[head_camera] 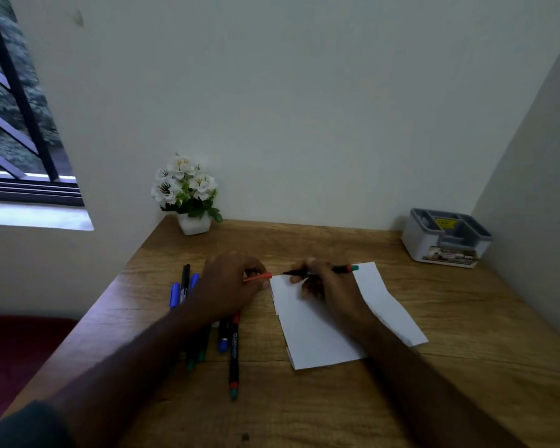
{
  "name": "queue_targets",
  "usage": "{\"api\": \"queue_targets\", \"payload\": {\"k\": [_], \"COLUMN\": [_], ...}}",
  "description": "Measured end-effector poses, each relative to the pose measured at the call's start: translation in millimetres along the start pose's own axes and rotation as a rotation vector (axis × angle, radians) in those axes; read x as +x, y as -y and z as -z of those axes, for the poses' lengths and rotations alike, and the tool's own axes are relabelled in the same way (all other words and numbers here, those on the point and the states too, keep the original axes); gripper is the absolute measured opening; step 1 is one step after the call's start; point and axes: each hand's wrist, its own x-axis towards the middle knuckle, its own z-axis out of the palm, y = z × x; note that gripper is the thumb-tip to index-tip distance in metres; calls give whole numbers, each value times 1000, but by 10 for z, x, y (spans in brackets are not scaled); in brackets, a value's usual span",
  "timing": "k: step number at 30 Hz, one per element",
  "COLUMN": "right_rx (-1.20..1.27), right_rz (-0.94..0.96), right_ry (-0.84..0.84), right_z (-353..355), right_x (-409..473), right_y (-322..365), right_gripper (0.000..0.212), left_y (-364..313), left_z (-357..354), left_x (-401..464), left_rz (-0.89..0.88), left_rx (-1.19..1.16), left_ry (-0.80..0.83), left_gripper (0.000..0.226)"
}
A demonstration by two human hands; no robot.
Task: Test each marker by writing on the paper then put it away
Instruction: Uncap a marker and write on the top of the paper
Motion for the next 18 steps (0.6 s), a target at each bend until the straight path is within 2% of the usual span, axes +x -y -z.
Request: {"api": "queue_targets", "payload": {"k": [4,11,14,18], "right_rx": [-177,-86,-141,-301], "right_rz": [79,49,104,251], "right_ry": [136,181,149,-13], "right_z": [21,-30,-90,-177], "right_x": [-57,-113,-69,-1], "right_y": [26,130,139,87], "right_gripper": [23,34,27,19], "left_y": [45,47,36,36], "left_z": [-24,-97,-95,-105], "left_x": [10,-3,2,9], "left_rz": [8,18,29,47], "left_rx": [70,93,102,106], "left_ry": [-38,32,24,37], "left_gripper": [17,22,24,25]}}
